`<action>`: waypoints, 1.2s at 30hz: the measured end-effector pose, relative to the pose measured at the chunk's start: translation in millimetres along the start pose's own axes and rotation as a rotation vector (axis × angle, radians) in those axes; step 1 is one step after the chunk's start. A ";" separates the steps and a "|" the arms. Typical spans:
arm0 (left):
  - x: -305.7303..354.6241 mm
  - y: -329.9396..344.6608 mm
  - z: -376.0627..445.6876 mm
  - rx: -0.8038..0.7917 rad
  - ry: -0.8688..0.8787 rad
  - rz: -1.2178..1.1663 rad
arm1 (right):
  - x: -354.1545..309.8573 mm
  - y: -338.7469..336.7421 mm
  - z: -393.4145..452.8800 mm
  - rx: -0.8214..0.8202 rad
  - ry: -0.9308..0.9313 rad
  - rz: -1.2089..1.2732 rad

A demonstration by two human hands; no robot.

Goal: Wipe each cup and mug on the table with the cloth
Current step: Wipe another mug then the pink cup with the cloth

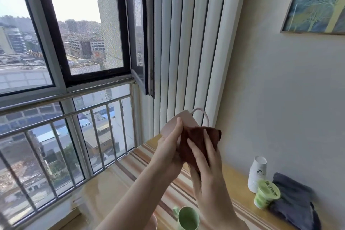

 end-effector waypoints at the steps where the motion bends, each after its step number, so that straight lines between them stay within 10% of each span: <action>1: -0.3 -3.0 1.3 0.017 -0.031 -0.012 | 0.4 1.3 -4.6 -0.021 -0.046 -0.048; 6: -0.8 -22.7 5.7 0.119 -0.049 -0.107 | 20.5 -9.7 -25.7 -0.020 -0.082 -0.043; 12: 5.4 -35.2 23.1 -0.019 0.116 0.310 | 79.6 -39.3 -11.7 0.188 0.354 0.295; 21: -14.0 -65.4 66.1 -0.052 0.199 0.638 | 103.8 24.5 -13.6 -0.178 0.171 0.028; 36: -159.3 -198.2 218.5 0.290 -0.015 0.991 | 234.3 69.8 -115.8 -0.429 0.757 -0.093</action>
Point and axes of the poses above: each hand's wrist, its own z-axis towards the middle knuckle, its own y-axis out of the palm, x = y × z, the point moved 10 cm from there along z, towards the middle knuckle, and after that the axes turned 5 degrees about -y, right-handed, at the moved point
